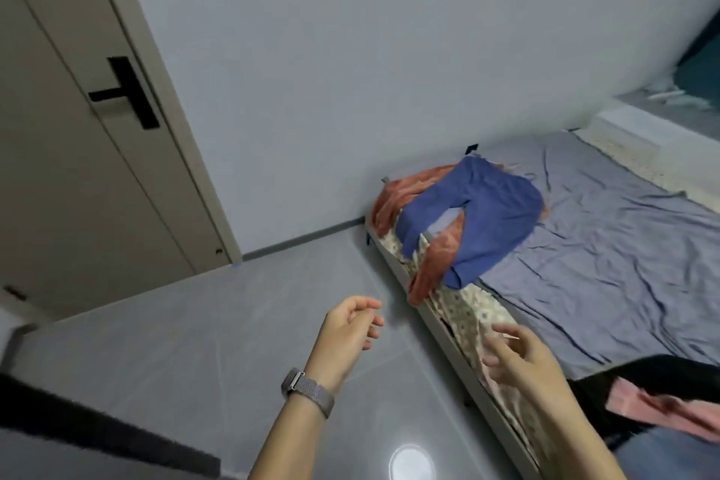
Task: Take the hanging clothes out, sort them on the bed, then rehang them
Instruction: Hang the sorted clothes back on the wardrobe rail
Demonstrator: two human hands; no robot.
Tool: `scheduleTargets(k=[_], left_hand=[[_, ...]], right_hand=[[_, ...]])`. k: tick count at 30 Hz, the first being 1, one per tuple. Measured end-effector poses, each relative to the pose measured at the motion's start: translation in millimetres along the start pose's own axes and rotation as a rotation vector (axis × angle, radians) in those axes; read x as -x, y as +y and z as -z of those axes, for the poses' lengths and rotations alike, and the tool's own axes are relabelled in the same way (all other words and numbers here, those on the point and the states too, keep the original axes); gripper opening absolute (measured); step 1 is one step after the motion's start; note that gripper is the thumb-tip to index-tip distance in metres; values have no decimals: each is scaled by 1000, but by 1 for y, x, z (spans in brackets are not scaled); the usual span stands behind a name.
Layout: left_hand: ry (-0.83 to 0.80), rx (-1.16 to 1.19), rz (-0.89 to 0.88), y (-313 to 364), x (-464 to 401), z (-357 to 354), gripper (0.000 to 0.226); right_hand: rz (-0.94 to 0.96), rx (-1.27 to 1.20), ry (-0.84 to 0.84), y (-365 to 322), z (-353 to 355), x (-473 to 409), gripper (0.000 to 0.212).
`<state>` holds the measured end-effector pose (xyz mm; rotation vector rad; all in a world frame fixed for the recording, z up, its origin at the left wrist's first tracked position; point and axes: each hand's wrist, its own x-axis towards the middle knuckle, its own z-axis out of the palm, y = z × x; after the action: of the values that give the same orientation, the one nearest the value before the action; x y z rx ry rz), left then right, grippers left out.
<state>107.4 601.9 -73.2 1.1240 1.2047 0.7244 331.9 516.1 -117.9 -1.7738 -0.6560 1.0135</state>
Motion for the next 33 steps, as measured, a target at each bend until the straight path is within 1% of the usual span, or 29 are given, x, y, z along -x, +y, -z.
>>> scheduleTargets(k=[4,7,11,16,20,24,29,33], left_hand=[[-79,-53,17,17,-59,-58,22],[-93,-58,41,31,-103,-83,22],[-97,-83,70,45,-178,-94,20],[-97,-110,78,66,-294,-101,21],[-140,-123,70,101,-384,-115,21],[-230,-172,59,130,-467,-149,22],[-343,-229,93,143,-556,-201,21],[-354,-309,93,145,-634,-248,20]], right_hand=[[8,-9,62,-21,37,-55,16],[-16,-36,76,-37,50,-95,16],[-54,-18,106,-49,46,-165,15],[-132,-29,168,-62,36,-263,14],[-199,-52,261,-77,40,-332,15],[-225,-81,345,-93,54,-392,11],[-293,-135,439,-89,77,-464,7],[-349,-143,462,-72,101,-545,7]])
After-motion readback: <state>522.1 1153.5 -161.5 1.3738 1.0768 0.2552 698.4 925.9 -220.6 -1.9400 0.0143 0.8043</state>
